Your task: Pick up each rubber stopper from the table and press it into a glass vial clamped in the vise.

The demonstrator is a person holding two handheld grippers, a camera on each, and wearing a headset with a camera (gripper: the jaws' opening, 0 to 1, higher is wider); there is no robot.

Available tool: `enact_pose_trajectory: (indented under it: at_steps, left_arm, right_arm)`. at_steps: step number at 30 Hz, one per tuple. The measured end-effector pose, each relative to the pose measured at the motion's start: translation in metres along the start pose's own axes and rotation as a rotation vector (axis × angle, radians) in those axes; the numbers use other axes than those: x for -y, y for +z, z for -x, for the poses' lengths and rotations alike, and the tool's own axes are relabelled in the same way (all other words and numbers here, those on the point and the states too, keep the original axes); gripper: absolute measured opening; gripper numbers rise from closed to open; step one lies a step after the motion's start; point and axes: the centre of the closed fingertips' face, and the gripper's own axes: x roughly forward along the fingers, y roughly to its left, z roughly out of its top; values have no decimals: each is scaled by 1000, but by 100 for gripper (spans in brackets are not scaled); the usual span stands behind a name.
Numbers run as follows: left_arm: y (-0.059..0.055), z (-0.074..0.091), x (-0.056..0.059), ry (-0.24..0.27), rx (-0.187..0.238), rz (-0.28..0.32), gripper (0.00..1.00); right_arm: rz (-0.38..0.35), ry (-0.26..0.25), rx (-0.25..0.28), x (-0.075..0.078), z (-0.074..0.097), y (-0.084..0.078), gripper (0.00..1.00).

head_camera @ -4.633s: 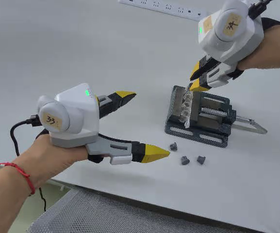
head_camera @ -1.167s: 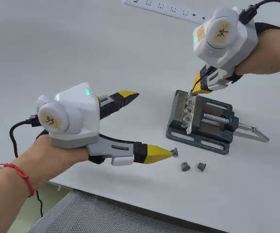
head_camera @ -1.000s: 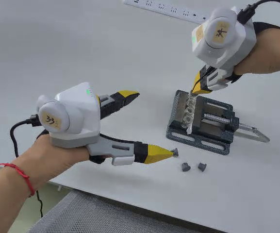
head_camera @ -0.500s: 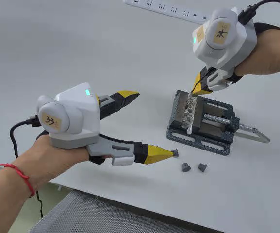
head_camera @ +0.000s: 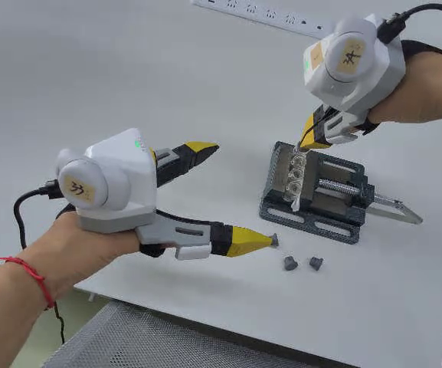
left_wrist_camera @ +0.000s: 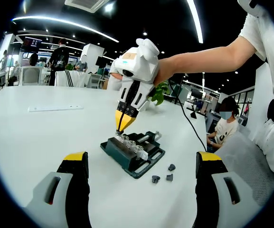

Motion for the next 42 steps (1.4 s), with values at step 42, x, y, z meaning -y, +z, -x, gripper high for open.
enact_pose_trajectory:
  at_steps: [42]
  left_arm:
    - [-6, 2, -1, 8, 2, 11, 92]
  right_arm:
    - [-94, -18, 59, -1, 3, -3, 0]
